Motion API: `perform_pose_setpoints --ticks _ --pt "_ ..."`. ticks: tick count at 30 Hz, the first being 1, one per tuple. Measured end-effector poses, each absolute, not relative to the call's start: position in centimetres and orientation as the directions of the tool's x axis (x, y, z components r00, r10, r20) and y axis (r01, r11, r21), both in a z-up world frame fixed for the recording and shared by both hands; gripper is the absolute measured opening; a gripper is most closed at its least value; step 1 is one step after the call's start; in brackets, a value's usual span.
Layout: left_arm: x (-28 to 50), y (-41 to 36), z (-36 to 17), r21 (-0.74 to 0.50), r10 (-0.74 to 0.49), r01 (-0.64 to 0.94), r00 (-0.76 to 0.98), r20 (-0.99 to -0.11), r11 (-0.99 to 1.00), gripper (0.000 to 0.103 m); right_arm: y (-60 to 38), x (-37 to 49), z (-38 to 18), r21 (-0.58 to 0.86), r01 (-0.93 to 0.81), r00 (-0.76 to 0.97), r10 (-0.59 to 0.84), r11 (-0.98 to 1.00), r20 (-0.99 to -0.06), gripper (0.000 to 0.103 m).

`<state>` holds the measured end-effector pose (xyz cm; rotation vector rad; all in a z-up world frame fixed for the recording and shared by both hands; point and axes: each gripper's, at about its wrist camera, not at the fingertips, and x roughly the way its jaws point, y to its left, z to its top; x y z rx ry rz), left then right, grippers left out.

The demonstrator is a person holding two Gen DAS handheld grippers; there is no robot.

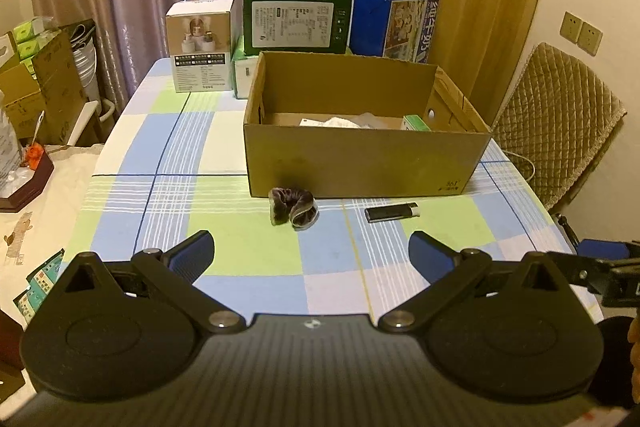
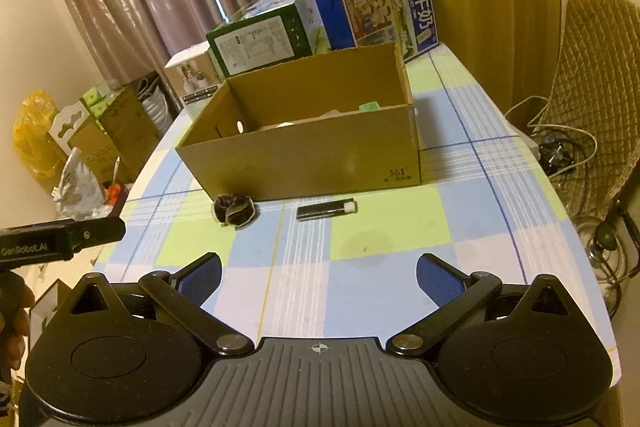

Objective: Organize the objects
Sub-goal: 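Withdraw both tools from the box back over the table, then grasp the brown scrunchie with the left tool while the right tool grasps the black lighter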

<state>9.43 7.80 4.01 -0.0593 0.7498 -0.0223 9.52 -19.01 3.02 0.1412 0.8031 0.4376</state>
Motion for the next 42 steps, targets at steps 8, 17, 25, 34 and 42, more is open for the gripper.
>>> perform_pose_setpoints --ticks 8,17,25,34,42 --pt "10.6 8.8 2.7 -0.078 -0.03 -0.031 0.738 -0.674 0.997 0.102 -18.4 9.6 2.4 0.252 -0.339 0.623 0.417 0.906 -0.662 0.101" --pt "14.1 9.9 -0.7 -0.072 -0.028 -0.034 0.694 -0.719 0.997 0.102 -17.1 12.8 -1.1 0.246 -0.332 0.612 0.406 0.911 -0.678 0.101" --pt "17.6 10.8 -4.6 -0.068 -0.028 -0.036 0.655 -0.755 0.997 0.102 -15.5 16.1 -4.2 0.241 -0.346 0.59 0.41 0.907 -0.696 0.101" --pt "20.8 11.1 -7.3 -0.046 -0.022 -0.02 0.651 -0.758 0.999 0.102 -13.9 19.4 -6.8 0.226 -0.373 0.59 0.418 0.9 -0.691 0.101" --pt "22.1 11.9 -9.4 -0.062 -0.047 0.002 0.673 -0.738 0.998 0.102 -12.8 21.7 -9.2 0.189 -0.382 0.601 0.398 0.905 -0.693 0.101"
